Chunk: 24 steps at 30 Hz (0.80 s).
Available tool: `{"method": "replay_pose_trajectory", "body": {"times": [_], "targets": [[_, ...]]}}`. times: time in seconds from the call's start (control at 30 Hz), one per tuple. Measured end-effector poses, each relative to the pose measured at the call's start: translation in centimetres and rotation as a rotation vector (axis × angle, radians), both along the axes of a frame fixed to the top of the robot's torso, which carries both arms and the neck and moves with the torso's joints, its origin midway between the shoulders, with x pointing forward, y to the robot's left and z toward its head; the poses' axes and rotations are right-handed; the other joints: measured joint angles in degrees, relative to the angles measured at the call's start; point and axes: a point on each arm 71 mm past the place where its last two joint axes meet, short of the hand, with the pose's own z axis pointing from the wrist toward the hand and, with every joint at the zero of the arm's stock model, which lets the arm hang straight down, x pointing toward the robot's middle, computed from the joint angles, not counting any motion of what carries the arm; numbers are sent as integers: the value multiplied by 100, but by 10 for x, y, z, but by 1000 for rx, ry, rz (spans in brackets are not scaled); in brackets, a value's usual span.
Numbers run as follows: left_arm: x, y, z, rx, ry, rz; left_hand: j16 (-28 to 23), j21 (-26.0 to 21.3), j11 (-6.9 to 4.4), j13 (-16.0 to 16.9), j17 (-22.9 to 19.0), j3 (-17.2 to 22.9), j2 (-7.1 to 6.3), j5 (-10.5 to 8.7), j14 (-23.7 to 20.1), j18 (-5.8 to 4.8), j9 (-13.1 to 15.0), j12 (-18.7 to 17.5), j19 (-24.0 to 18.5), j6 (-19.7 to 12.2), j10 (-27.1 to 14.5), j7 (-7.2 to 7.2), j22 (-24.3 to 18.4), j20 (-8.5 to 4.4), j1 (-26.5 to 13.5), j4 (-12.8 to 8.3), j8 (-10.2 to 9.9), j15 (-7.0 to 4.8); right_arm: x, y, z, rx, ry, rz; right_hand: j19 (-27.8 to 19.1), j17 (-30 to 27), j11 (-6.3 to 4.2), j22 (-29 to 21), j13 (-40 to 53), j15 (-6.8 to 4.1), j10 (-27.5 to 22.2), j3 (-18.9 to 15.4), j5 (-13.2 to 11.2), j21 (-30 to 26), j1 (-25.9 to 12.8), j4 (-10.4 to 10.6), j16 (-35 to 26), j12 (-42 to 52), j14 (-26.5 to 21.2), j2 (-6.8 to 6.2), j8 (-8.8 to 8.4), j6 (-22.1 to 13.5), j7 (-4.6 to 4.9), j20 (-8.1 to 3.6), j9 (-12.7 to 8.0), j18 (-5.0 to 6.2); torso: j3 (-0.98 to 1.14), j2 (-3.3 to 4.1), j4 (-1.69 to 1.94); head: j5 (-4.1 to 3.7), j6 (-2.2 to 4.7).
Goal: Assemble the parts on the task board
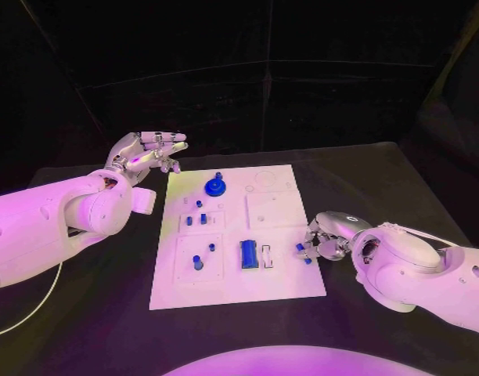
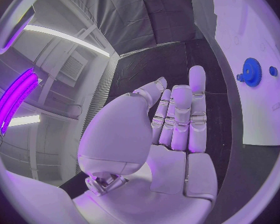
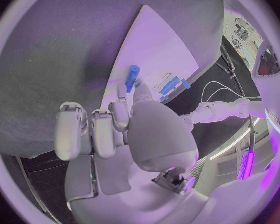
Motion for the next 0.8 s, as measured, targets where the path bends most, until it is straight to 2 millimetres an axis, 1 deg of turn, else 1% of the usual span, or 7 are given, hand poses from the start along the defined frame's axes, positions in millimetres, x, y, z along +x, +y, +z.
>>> {"method": "replay_pose_trajectory", "body": {"times": [0.07, 0.13, 0.23, 0.47, 0.67, 0.7, 0.8], "targets": [[0, 0, 0, 0, 0, 0, 0, 0, 0, 0, 0, 0, 0, 0, 0, 0, 0, 0, 0, 0, 0, 0, 0, 0, 0, 0, 0, 0, 0, 4, 0, -14, -11, 19, 0, 0, 8, -4, 1, 10, -8, 57, -141, 0, 91, -57, 0, -23, -8, 3, -16, 0, 0, 0, 0, 0, 0, 0, 0, 1, -5], [0, 1, 0, 1, 1, 1, 0, 0, 0, 0, 0, 0, 0, 0, 0, 0, 0, 0, 0, 0, 0, 0, -3, 0, 0, 0, 0, 0, -1, 8, 0, -33, -29, 45, 0, 0, 18, -4, -1, 30, -18, 136, -357, -22, 198, -135, 0, -39, -8, 8, -33, 5, 5, 0, 0, 0, 0, -1, 0, 1, -6], [0, 1, 0, 2, 2, 3, 0, 0, 0, 0, 0, 0, 0, 0, 0, 0, 0, 0, 0, 0, 0, 0, -5, 0, 0, 0, 0, 0, -1, 13, 0, -59, -53, 77, 0, 0, 18, -4, -37, 41, -18, 173, -447, -22, 266, -173, 0, -55, -1, 30, -38, 15, 14, 0, 0, 0, 0, -1, 1, 9, -12], [0, 3, 0, 4, 5, 6, 0, 0, 0, 0, 0, 0, 0, 0, 0, 0, 0, 0, 0, 0, 0, 0, -4, 0, 0, 0, 0, 0, -2, 20, 0, -112, -92, 130, 0, -1, 26, -4, -28, 50, -26, 159, -450, -22, 309, -190, 0, -67, -8, 45, -42, 18, 19, 0, 0, 1, 0, -1, 10, 18, -16], [0, 3, -1, 5, 9, 6, 0, 0, 0, 0, -11, 0, 0, 0, 0, 0, 0, 0, 0, 0, 0, 0, -4, 0, 0, 0, 0, 0, -3, 25, 1, -152, -116, 164, 0, -1, -4, -28, -40, 51, -39, 160, -446, -46, 309, -190, -35, -115, -8, 45, -82, 24, 25, 0, 0, 0, 0, -1, -4, 29, -27], [0, 3, -1, 6, 10, 6, 0, 0, 0, 0, -11, 0, 0, 0, 0, 0, 0, 0, 0, 0, 0, 0, -4, 0, 0, 0, 0, 0, -3, 25, 1, -158, -120, 169, 0, -1, -7, -28, -44, 51, -41, 170, -397, -46, 309, -200, -35, -126, -8, 45, -83, 24, 25, 0, 0, 0, 0, -1, -4, 29, -27], [0, 3, -1, 6, 13, 6, 0, 0, 0, 0, -11, 0, 0, 0, 0, 0, 0, 0, 0, 0, 0, 0, -4, 0, 0, 0, 0, 0, -4, 28, 2, -172, -127, 186, 0, -1, -24, -28, -74, 47, -58, 276, -76, -45, 333, -292, -35, -127, -5, 36, -118, 57, -7, 0, -8, 0, -1, -1, -4, 21, -32]]}}
